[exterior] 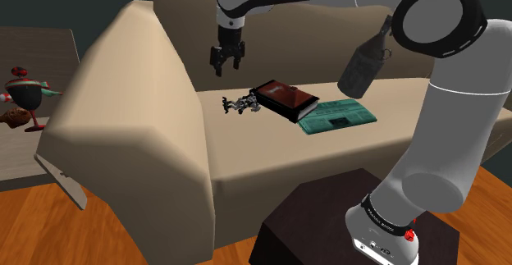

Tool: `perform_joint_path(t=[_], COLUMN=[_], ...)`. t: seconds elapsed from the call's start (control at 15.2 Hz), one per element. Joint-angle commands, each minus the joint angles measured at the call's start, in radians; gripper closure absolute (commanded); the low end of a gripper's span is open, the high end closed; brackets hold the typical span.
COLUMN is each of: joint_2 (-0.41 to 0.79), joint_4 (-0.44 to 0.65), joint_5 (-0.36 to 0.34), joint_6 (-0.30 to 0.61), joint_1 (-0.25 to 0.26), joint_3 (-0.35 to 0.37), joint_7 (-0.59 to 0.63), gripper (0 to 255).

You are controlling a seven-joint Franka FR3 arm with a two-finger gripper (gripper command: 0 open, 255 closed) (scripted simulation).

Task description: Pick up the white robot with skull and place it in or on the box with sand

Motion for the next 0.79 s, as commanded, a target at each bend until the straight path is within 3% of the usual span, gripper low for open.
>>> perform_joint_path(t=[0.0,0.46,0.53,0.73], joint_2=[0.002,0.002,0.002,0.002], joint_4=[-0.019,-0.018,-0.018,-0.018], joint_5=[0.0,0.0,0.0,0.0], joint_6=[0.021,0.02,0.02,0.02], joint_1=[-0.001,-0.001,-0.001,-0.001], joint_3=[-0.001,-0.001,-0.001,-0.001], joint_7=[-0.001,-0.001,-0.001,-0.001], gripper=[0,0,255,255])
